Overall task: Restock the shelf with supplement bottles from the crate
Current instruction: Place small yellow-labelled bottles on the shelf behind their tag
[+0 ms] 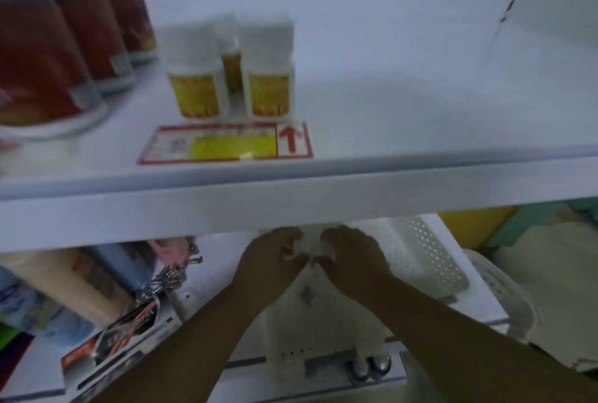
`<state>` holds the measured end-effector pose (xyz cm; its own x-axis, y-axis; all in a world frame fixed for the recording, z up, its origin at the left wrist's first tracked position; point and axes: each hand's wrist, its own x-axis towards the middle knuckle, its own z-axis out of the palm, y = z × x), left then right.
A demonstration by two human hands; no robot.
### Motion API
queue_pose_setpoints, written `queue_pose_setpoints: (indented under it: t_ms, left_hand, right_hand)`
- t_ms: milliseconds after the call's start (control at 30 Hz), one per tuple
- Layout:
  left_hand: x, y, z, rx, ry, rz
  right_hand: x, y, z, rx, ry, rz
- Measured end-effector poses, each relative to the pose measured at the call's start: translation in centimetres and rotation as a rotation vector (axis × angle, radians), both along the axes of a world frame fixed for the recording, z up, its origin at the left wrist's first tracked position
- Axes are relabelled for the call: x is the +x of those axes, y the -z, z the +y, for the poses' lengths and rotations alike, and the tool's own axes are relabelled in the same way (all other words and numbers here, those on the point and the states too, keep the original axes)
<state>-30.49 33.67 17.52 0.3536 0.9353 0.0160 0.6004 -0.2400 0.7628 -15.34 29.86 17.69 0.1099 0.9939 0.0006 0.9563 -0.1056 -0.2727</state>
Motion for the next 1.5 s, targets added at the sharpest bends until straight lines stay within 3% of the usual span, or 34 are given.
queue_pose_setpoints:
  t_ms: [100,167,233,400,567,767,867,1067,1167,1333,1500]
  left_hand:
    - [-2.7,-3.9,-6.8,-0.268,0.019,-0.26]
    - [-3.4,-5.5,-11.4,-0.495,-0.046,-0.438]
    - [-3.7,-7.2,-15.5,-0.604,-0.142,-0.633]
    - [-3.2,-13.6,-22.4,-0.664,-0.264,-1.1]
    - [-2.9,-20.5,-26.3,-0.463,-0.098,-1.191]
    - [-3.6,-26.3,-29.8,-0.434,0.101,-1.33]
    - [-3.9,-28.0,-30.9,-0.511,0.193,-1.422]
    - [-3.3,-29.0,-32.2,-0.502,0.25,-1.448]
    - [-3.4,-28.7,-32.3,-0.485,0.281,-1.416]
    - [-3.8,-28.1,-30.9,-0.428,0.216,-1.31]
    - [-4.5,-27.8,-26.3,-0.406,0.242,-1.266]
  right_hand:
    - [-0.3,-3.2,-7.1,-0.051,-0.01,0.426]
    - [-1.2,-4.5,-11.6,-0.047,0.069,0.708]
    - [-2.0,-6.0,-15.2,0.022,0.124,0.903]
    - [-3.0,-12.9,-20.4,0.213,0.106,1.226]
    - [-3.8,-20.0,-24.9,0.297,-0.02,1.59]
    - [-3.9,-25.7,-29.0,0.326,-0.201,1.772]
    - [-4.1,-27.2,-29.7,0.281,-0.245,1.917]
    - [-4.2,-27.9,-30.3,-0.08,-0.418,2.217]
    - [-4.3,-27.6,-30.7,-0.032,-0.427,2.317]
    - [-4.9,-27.7,-30.0,0.183,-0.165,2.191]
    - [-5.8,-27.9,-26.0,0.256,-0.206,1.976]
